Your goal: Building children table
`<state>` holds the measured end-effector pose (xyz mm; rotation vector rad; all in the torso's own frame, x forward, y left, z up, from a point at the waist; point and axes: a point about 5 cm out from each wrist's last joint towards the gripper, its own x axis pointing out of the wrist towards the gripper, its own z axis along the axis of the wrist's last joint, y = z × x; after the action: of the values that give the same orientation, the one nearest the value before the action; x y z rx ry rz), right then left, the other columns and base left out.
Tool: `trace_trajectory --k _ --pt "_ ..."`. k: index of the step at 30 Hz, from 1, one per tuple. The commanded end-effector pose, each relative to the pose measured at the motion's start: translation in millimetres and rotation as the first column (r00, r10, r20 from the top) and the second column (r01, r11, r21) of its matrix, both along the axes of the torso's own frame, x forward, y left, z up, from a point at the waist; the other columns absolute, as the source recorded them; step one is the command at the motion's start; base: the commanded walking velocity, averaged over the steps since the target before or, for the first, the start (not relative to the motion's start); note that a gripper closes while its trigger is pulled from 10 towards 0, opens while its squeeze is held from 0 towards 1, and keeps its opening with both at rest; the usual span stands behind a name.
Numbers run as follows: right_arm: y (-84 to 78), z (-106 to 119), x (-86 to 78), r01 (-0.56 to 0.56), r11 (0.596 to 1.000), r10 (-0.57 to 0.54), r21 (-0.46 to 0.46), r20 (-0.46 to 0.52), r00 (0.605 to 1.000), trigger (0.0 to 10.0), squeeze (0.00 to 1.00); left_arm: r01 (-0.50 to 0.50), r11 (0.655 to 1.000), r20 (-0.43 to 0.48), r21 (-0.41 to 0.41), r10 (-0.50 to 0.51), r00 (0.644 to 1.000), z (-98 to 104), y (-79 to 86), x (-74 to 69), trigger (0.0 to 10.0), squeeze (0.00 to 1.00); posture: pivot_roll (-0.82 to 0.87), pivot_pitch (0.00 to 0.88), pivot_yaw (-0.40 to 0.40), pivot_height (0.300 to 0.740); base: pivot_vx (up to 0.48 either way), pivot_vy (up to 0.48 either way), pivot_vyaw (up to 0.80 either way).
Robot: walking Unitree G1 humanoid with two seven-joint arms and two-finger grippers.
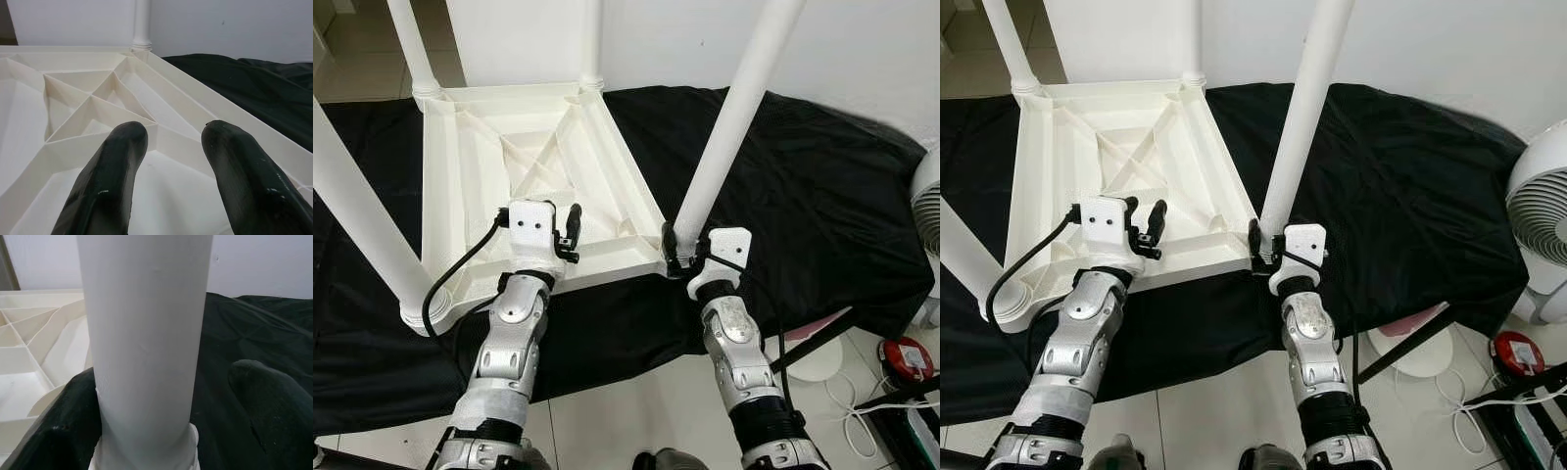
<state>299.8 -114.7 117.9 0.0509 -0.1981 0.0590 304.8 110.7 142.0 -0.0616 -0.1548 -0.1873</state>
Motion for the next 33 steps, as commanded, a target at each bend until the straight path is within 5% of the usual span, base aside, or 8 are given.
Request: trace_trajectory --k 1,9,13,33 --pt "-2.7 -1.9 -2.0 0.082 0.997 -0.082 0.000 -0.014 0.997 10.0 0.00 -0.094 0.995 -0.007 -0.043 0.094 0.996 0.8 -1.2 -0.6 10.0 0.00 0.09 0.000 -0.075 0.740 0.000 0.000 0.00" --pt "-3.7 -1.0 4.7 0.107 0.994 -0.107 0.008 -0.028 0.994 10.0 0.00 -0.106 0.994 0.007 -0.032 0.107 0.994 3.5 1.1 7.1 10.0 0.00 0.10 0.000 -0.078 0.740 0.000 0.000 0.00" --pt "-0.5 -0.2 7.9 0.078 0.997 -0.078 -0.005 -0.030 0.997 10.0 0.00 -0.077 0.994 0.035 0.079 0.074 0.997 7.8 -0.3 16.8 10.0 0.00 0.09 0.000 -0.069 0.740 0.000 0.000 0.00" --pt "4.6 4.8 12.4 0.054 0.998 -0.054 -0.017 -0.017 0.998 10.0 0.00 -0.115 0.992 0.002 0.053 0.115 0.993 5.0 9.0 21.5 10.0 0.00 0.09 0.000 -0.071 0.740 0.000 0.000 0.00"
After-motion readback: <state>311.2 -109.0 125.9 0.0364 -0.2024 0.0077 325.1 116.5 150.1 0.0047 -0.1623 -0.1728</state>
